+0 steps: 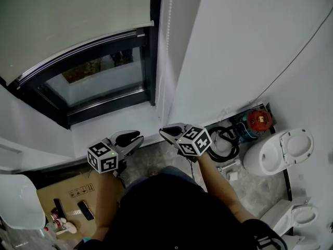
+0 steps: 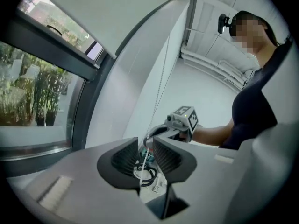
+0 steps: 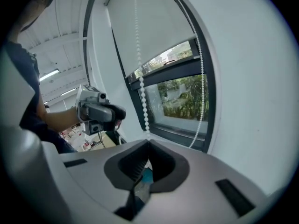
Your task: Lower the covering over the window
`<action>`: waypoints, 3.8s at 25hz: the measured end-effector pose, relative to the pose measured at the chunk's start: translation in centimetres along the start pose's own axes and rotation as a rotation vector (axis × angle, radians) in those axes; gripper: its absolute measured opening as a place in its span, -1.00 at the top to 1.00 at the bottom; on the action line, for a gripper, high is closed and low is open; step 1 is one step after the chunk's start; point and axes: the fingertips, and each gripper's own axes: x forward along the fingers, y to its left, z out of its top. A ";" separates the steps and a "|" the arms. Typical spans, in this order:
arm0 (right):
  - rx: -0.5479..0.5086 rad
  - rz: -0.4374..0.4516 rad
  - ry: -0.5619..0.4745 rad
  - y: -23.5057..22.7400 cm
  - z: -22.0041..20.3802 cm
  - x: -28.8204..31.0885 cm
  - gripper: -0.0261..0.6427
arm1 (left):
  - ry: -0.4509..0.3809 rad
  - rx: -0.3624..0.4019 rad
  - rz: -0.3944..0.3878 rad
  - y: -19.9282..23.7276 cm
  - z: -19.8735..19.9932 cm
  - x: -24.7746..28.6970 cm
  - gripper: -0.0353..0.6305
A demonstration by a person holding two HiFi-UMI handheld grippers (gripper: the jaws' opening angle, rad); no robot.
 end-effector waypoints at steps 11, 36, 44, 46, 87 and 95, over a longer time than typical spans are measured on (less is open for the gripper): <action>-0.045 0.104 0.042 1.3 -0.5 -0.5 0.89 | -0.269 0.154 -0.015 -6.1 13.4 1.0 0.64; -0.175 0.163 0.169 1.7 -5.2 -1.3 0.89 | -0.214 -0.004 -0.008 -7.0 10.8 7.0 0.84; -0.178 0.159 0.265 1.8 -9.1 -0.5 0.89 | -0.130 -0.041 0.056 -5.0 6.6 7.3 0.84; -0.168 0.163 0.282 1.8 -10.0 -0.6 0.89 | -0.114 -0.055 0.058 -4.9 5.8 7.4 0.84; -0.046 0.115 -0.091 -0.9 -0.2 -6.2 0.69 | 0.145 -0.209 0.106 -1.7 -6.9 10.8 0.84; -0.122 0.186 -0.374 2.0 10.0 -10.2 0.68 | 0.160 -0.202 0.070 -2.2 -6.9 12.0 0.84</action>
